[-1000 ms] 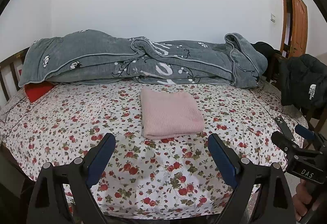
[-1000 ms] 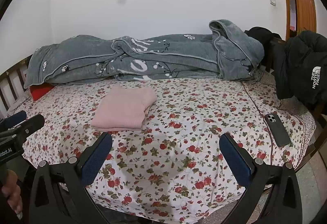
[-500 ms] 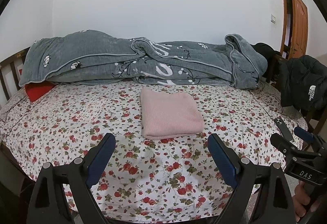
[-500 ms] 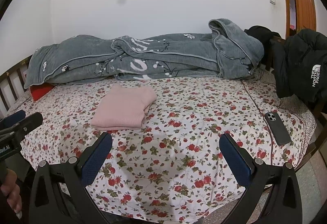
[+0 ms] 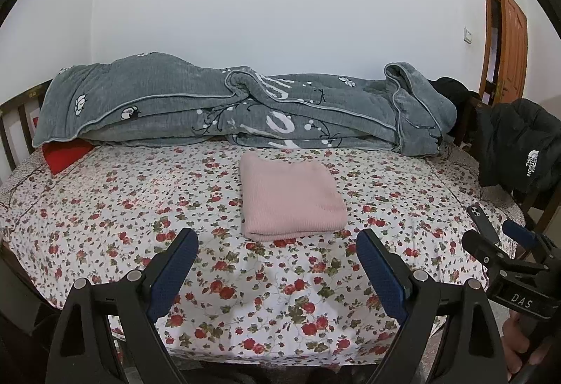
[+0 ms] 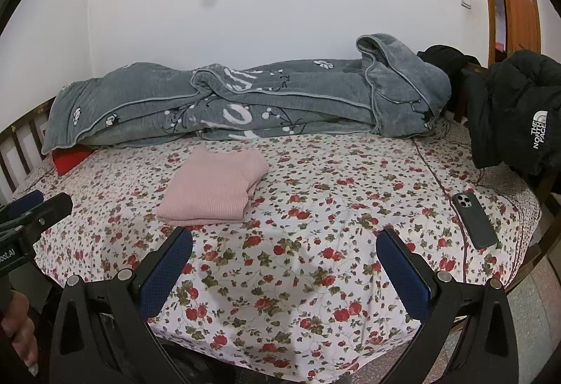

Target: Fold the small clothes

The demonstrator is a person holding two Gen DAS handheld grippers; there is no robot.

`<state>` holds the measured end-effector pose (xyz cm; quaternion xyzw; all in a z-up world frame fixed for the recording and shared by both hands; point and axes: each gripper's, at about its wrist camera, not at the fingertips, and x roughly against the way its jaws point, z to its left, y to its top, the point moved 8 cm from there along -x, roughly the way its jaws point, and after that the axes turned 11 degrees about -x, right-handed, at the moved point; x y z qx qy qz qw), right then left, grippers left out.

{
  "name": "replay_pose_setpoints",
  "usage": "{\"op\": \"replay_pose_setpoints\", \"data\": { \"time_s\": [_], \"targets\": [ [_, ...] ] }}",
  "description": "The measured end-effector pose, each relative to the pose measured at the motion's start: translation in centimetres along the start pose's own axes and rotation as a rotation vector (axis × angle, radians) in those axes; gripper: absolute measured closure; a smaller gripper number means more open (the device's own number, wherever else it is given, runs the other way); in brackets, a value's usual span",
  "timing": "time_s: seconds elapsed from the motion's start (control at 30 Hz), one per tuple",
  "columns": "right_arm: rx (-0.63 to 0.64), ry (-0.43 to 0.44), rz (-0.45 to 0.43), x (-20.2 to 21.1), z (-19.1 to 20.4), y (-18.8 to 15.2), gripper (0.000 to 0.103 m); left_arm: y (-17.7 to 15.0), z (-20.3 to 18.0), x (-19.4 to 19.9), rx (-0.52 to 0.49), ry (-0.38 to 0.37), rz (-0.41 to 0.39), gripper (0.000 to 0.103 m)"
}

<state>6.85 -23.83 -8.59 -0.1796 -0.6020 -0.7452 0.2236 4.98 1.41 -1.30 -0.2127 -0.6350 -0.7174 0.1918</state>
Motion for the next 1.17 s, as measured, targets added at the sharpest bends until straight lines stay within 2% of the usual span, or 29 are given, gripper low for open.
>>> {"op": "replay_pose_setpoints", "data": {
  "time_s": [1.17],
  "targets": [
    [-0.008,0.003,0.0,0.42,0.59,0.18,0.001,0.3,0.04,0.23,0.013,0.008,-0.012,0.011]
  ]
}}
